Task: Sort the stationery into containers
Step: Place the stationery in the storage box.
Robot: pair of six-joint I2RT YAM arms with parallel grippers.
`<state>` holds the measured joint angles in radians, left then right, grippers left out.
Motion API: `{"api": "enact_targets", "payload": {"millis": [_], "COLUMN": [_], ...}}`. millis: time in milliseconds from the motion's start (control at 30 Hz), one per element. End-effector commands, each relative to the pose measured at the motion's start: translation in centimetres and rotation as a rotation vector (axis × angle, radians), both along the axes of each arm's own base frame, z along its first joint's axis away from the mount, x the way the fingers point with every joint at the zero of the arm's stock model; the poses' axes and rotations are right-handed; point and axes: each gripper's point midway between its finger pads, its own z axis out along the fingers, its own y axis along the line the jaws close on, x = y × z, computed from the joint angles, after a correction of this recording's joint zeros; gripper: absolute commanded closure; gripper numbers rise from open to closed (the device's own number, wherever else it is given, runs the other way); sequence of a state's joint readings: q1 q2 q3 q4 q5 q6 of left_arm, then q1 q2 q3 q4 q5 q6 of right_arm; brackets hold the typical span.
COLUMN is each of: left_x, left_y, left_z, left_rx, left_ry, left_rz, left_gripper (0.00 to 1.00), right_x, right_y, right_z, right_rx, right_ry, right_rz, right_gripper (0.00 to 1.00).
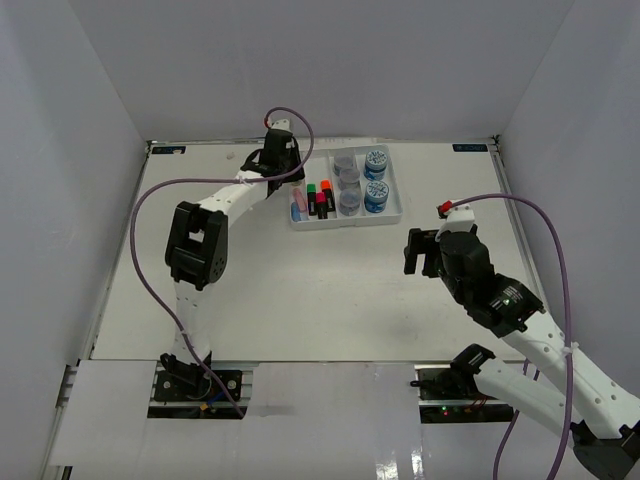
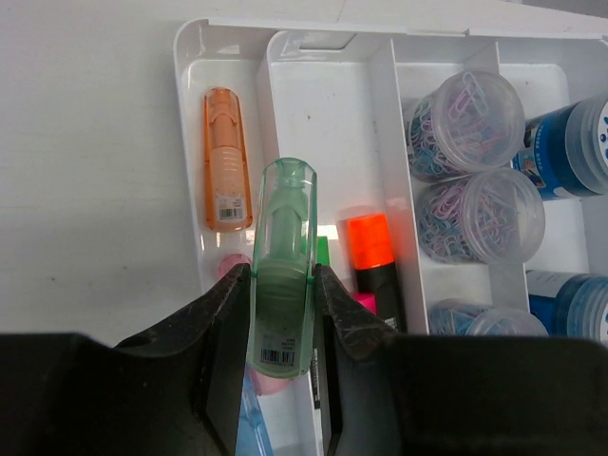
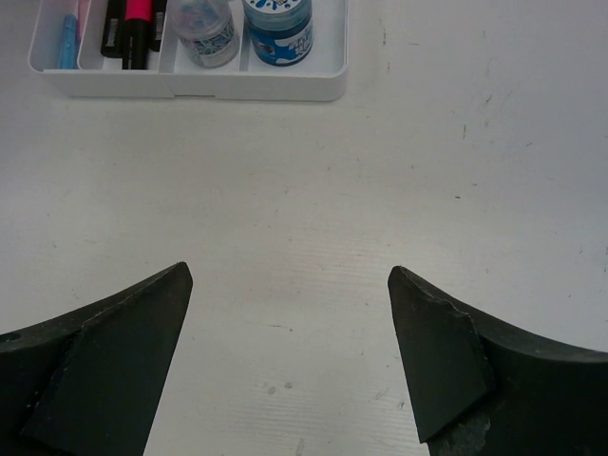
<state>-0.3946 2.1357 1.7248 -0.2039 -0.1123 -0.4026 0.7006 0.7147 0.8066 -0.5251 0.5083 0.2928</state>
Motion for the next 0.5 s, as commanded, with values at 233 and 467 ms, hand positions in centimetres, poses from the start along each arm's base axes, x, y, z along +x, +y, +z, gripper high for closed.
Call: {"api": "enact_targets", "payload": {"millis": [233,467], "left_x": [3.2,3.2], "left_y": [0.6,0.5], "left_z": [1.0,-0.4], "left_rx": [-0.071,-0.056], "left_ry": [-0.048,-0.032], "left_rz": [0.061,0.05], "left_gripper": [0.68,0.55], "right_x": [0.6,0.5], "right_y": [0.8,0.8], "right_z": [0.1,-0.4], "right_rx": [0.011,0.005], "right_ry": [-0.017,-0.005], "right_rz": [0.028,0.031], "right_gripper": [0.1,0.1]}}
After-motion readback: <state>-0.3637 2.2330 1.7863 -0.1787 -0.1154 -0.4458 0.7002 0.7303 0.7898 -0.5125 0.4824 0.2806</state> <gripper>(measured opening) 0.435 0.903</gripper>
